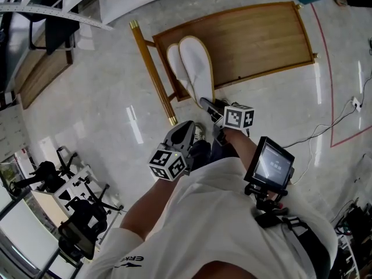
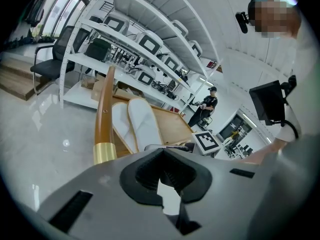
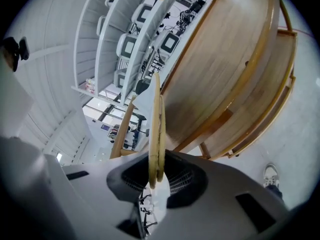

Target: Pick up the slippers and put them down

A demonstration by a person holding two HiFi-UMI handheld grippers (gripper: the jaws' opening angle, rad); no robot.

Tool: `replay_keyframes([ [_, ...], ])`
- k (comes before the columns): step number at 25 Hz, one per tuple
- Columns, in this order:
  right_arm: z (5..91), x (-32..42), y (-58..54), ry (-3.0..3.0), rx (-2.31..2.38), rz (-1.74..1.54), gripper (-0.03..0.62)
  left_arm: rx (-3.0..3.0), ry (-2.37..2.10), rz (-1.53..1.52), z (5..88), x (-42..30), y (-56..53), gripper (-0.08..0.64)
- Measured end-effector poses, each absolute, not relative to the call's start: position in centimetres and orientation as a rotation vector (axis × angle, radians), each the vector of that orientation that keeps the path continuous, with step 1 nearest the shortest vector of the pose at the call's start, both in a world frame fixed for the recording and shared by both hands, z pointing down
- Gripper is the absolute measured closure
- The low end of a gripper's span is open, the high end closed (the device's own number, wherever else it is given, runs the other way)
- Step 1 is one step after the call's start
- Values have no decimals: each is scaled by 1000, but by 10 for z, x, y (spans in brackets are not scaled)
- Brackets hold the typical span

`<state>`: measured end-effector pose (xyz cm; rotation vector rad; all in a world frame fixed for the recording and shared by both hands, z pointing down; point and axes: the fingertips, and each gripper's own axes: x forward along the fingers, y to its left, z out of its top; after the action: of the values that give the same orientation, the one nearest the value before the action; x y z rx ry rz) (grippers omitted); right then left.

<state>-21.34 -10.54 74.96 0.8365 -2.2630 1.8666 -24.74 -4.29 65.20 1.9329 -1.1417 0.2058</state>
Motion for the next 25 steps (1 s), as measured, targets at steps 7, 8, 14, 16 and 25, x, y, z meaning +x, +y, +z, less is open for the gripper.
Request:
replay_keyframes([
  [7,732,-210,-105,-2303,887,1827,528,1974,-1131,193,642,-247,-48,556],
  [8,729,-209,-105,-2310,896,1820,528,1980,-1132,190,640,-248,-49,555],
  [14,705,-203,-104,-2351,952,1782,529,2005,-1139,160,627,-254,-53,556],
  [16,694,-202,-101,-2372,977,1763,529,2018,-1143,143,622,-257,-54,556],
  [25,627,-198,-95,-2512,1052,1656,529,2088,-1182,54,584,-266,-72,555],
])
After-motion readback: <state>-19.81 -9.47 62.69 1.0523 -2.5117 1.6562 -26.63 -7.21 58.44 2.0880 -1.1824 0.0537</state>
